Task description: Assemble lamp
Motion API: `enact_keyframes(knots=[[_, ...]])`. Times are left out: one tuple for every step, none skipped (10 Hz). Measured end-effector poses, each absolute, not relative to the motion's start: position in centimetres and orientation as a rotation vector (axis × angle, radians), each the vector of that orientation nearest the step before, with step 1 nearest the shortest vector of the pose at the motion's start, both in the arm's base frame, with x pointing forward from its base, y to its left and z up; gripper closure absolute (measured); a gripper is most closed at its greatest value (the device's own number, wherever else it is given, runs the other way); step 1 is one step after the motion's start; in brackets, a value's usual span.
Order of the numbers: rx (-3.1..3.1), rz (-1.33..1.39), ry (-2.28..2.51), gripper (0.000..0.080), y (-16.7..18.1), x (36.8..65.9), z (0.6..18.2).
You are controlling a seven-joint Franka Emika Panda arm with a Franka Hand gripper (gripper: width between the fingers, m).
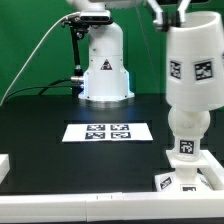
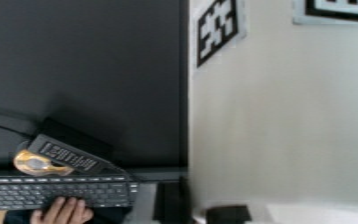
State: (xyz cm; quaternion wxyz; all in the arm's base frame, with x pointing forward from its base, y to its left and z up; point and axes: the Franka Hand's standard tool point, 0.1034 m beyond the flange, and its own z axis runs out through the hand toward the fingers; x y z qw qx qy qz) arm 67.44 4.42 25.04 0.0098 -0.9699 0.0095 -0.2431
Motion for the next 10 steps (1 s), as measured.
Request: enact_keyframes(knots=[[-3.03,-0.755,0.034,0.0761,4.3,67.4,24.9],[-3.029,-0.754,0.03,0.0761,4.4,67.4,24.9],[-3.03,-0.753,0.03,0.0761,4.4,67.4,24.9],[-3.03,-0.755,0.028,0.0761,4.5,67.4,24.8],[-3.034,-0.777,-0.005,0.0761,5.2,66.8,24.4],[-3.037,-0.776,-0.027,0.0761,5.4,66.0,24.0],[-3.033,-0.793,-0.03,0.0761,5.4,65.6,23.7],[-3.025,-0.831,-0.042,0.0761,5.5,65.1,23.0],[-3.026,-0.831,-0.049,0.0761,5.8,64.6,22.0],[-3.023,-0.849,-0.055,0.0761,6.0,64.6,21.3]])
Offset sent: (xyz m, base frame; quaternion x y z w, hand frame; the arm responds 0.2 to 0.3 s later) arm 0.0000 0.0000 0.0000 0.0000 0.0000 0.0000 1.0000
